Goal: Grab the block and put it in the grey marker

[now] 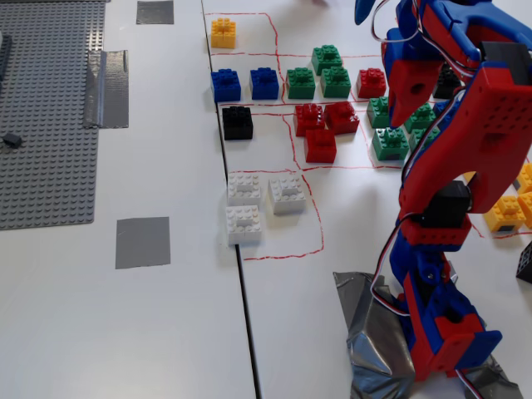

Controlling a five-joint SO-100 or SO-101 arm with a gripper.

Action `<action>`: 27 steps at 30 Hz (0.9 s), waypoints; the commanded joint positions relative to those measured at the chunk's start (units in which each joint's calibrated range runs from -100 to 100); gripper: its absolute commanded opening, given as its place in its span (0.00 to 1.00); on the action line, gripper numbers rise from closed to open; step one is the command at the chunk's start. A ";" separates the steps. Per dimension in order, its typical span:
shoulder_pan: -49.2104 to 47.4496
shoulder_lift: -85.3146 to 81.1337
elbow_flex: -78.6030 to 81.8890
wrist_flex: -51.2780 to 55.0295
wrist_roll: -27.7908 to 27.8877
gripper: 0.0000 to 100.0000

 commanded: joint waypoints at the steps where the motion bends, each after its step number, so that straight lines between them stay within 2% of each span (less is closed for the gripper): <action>1: -1.23 -5.40 -5.90 0.97 -0.05 0.00; 17: -17.52 -9.61 -9.90 1.94 -6.30 0.01; 19: -19.29 -9.61 -9.63 2.27 -6.69 0.05; 22: -21.55 -9.36 -8.81 2.51 -7.42 0.16; 27: -23.80 -7.54 -8.72 2.51 -8.06 0.19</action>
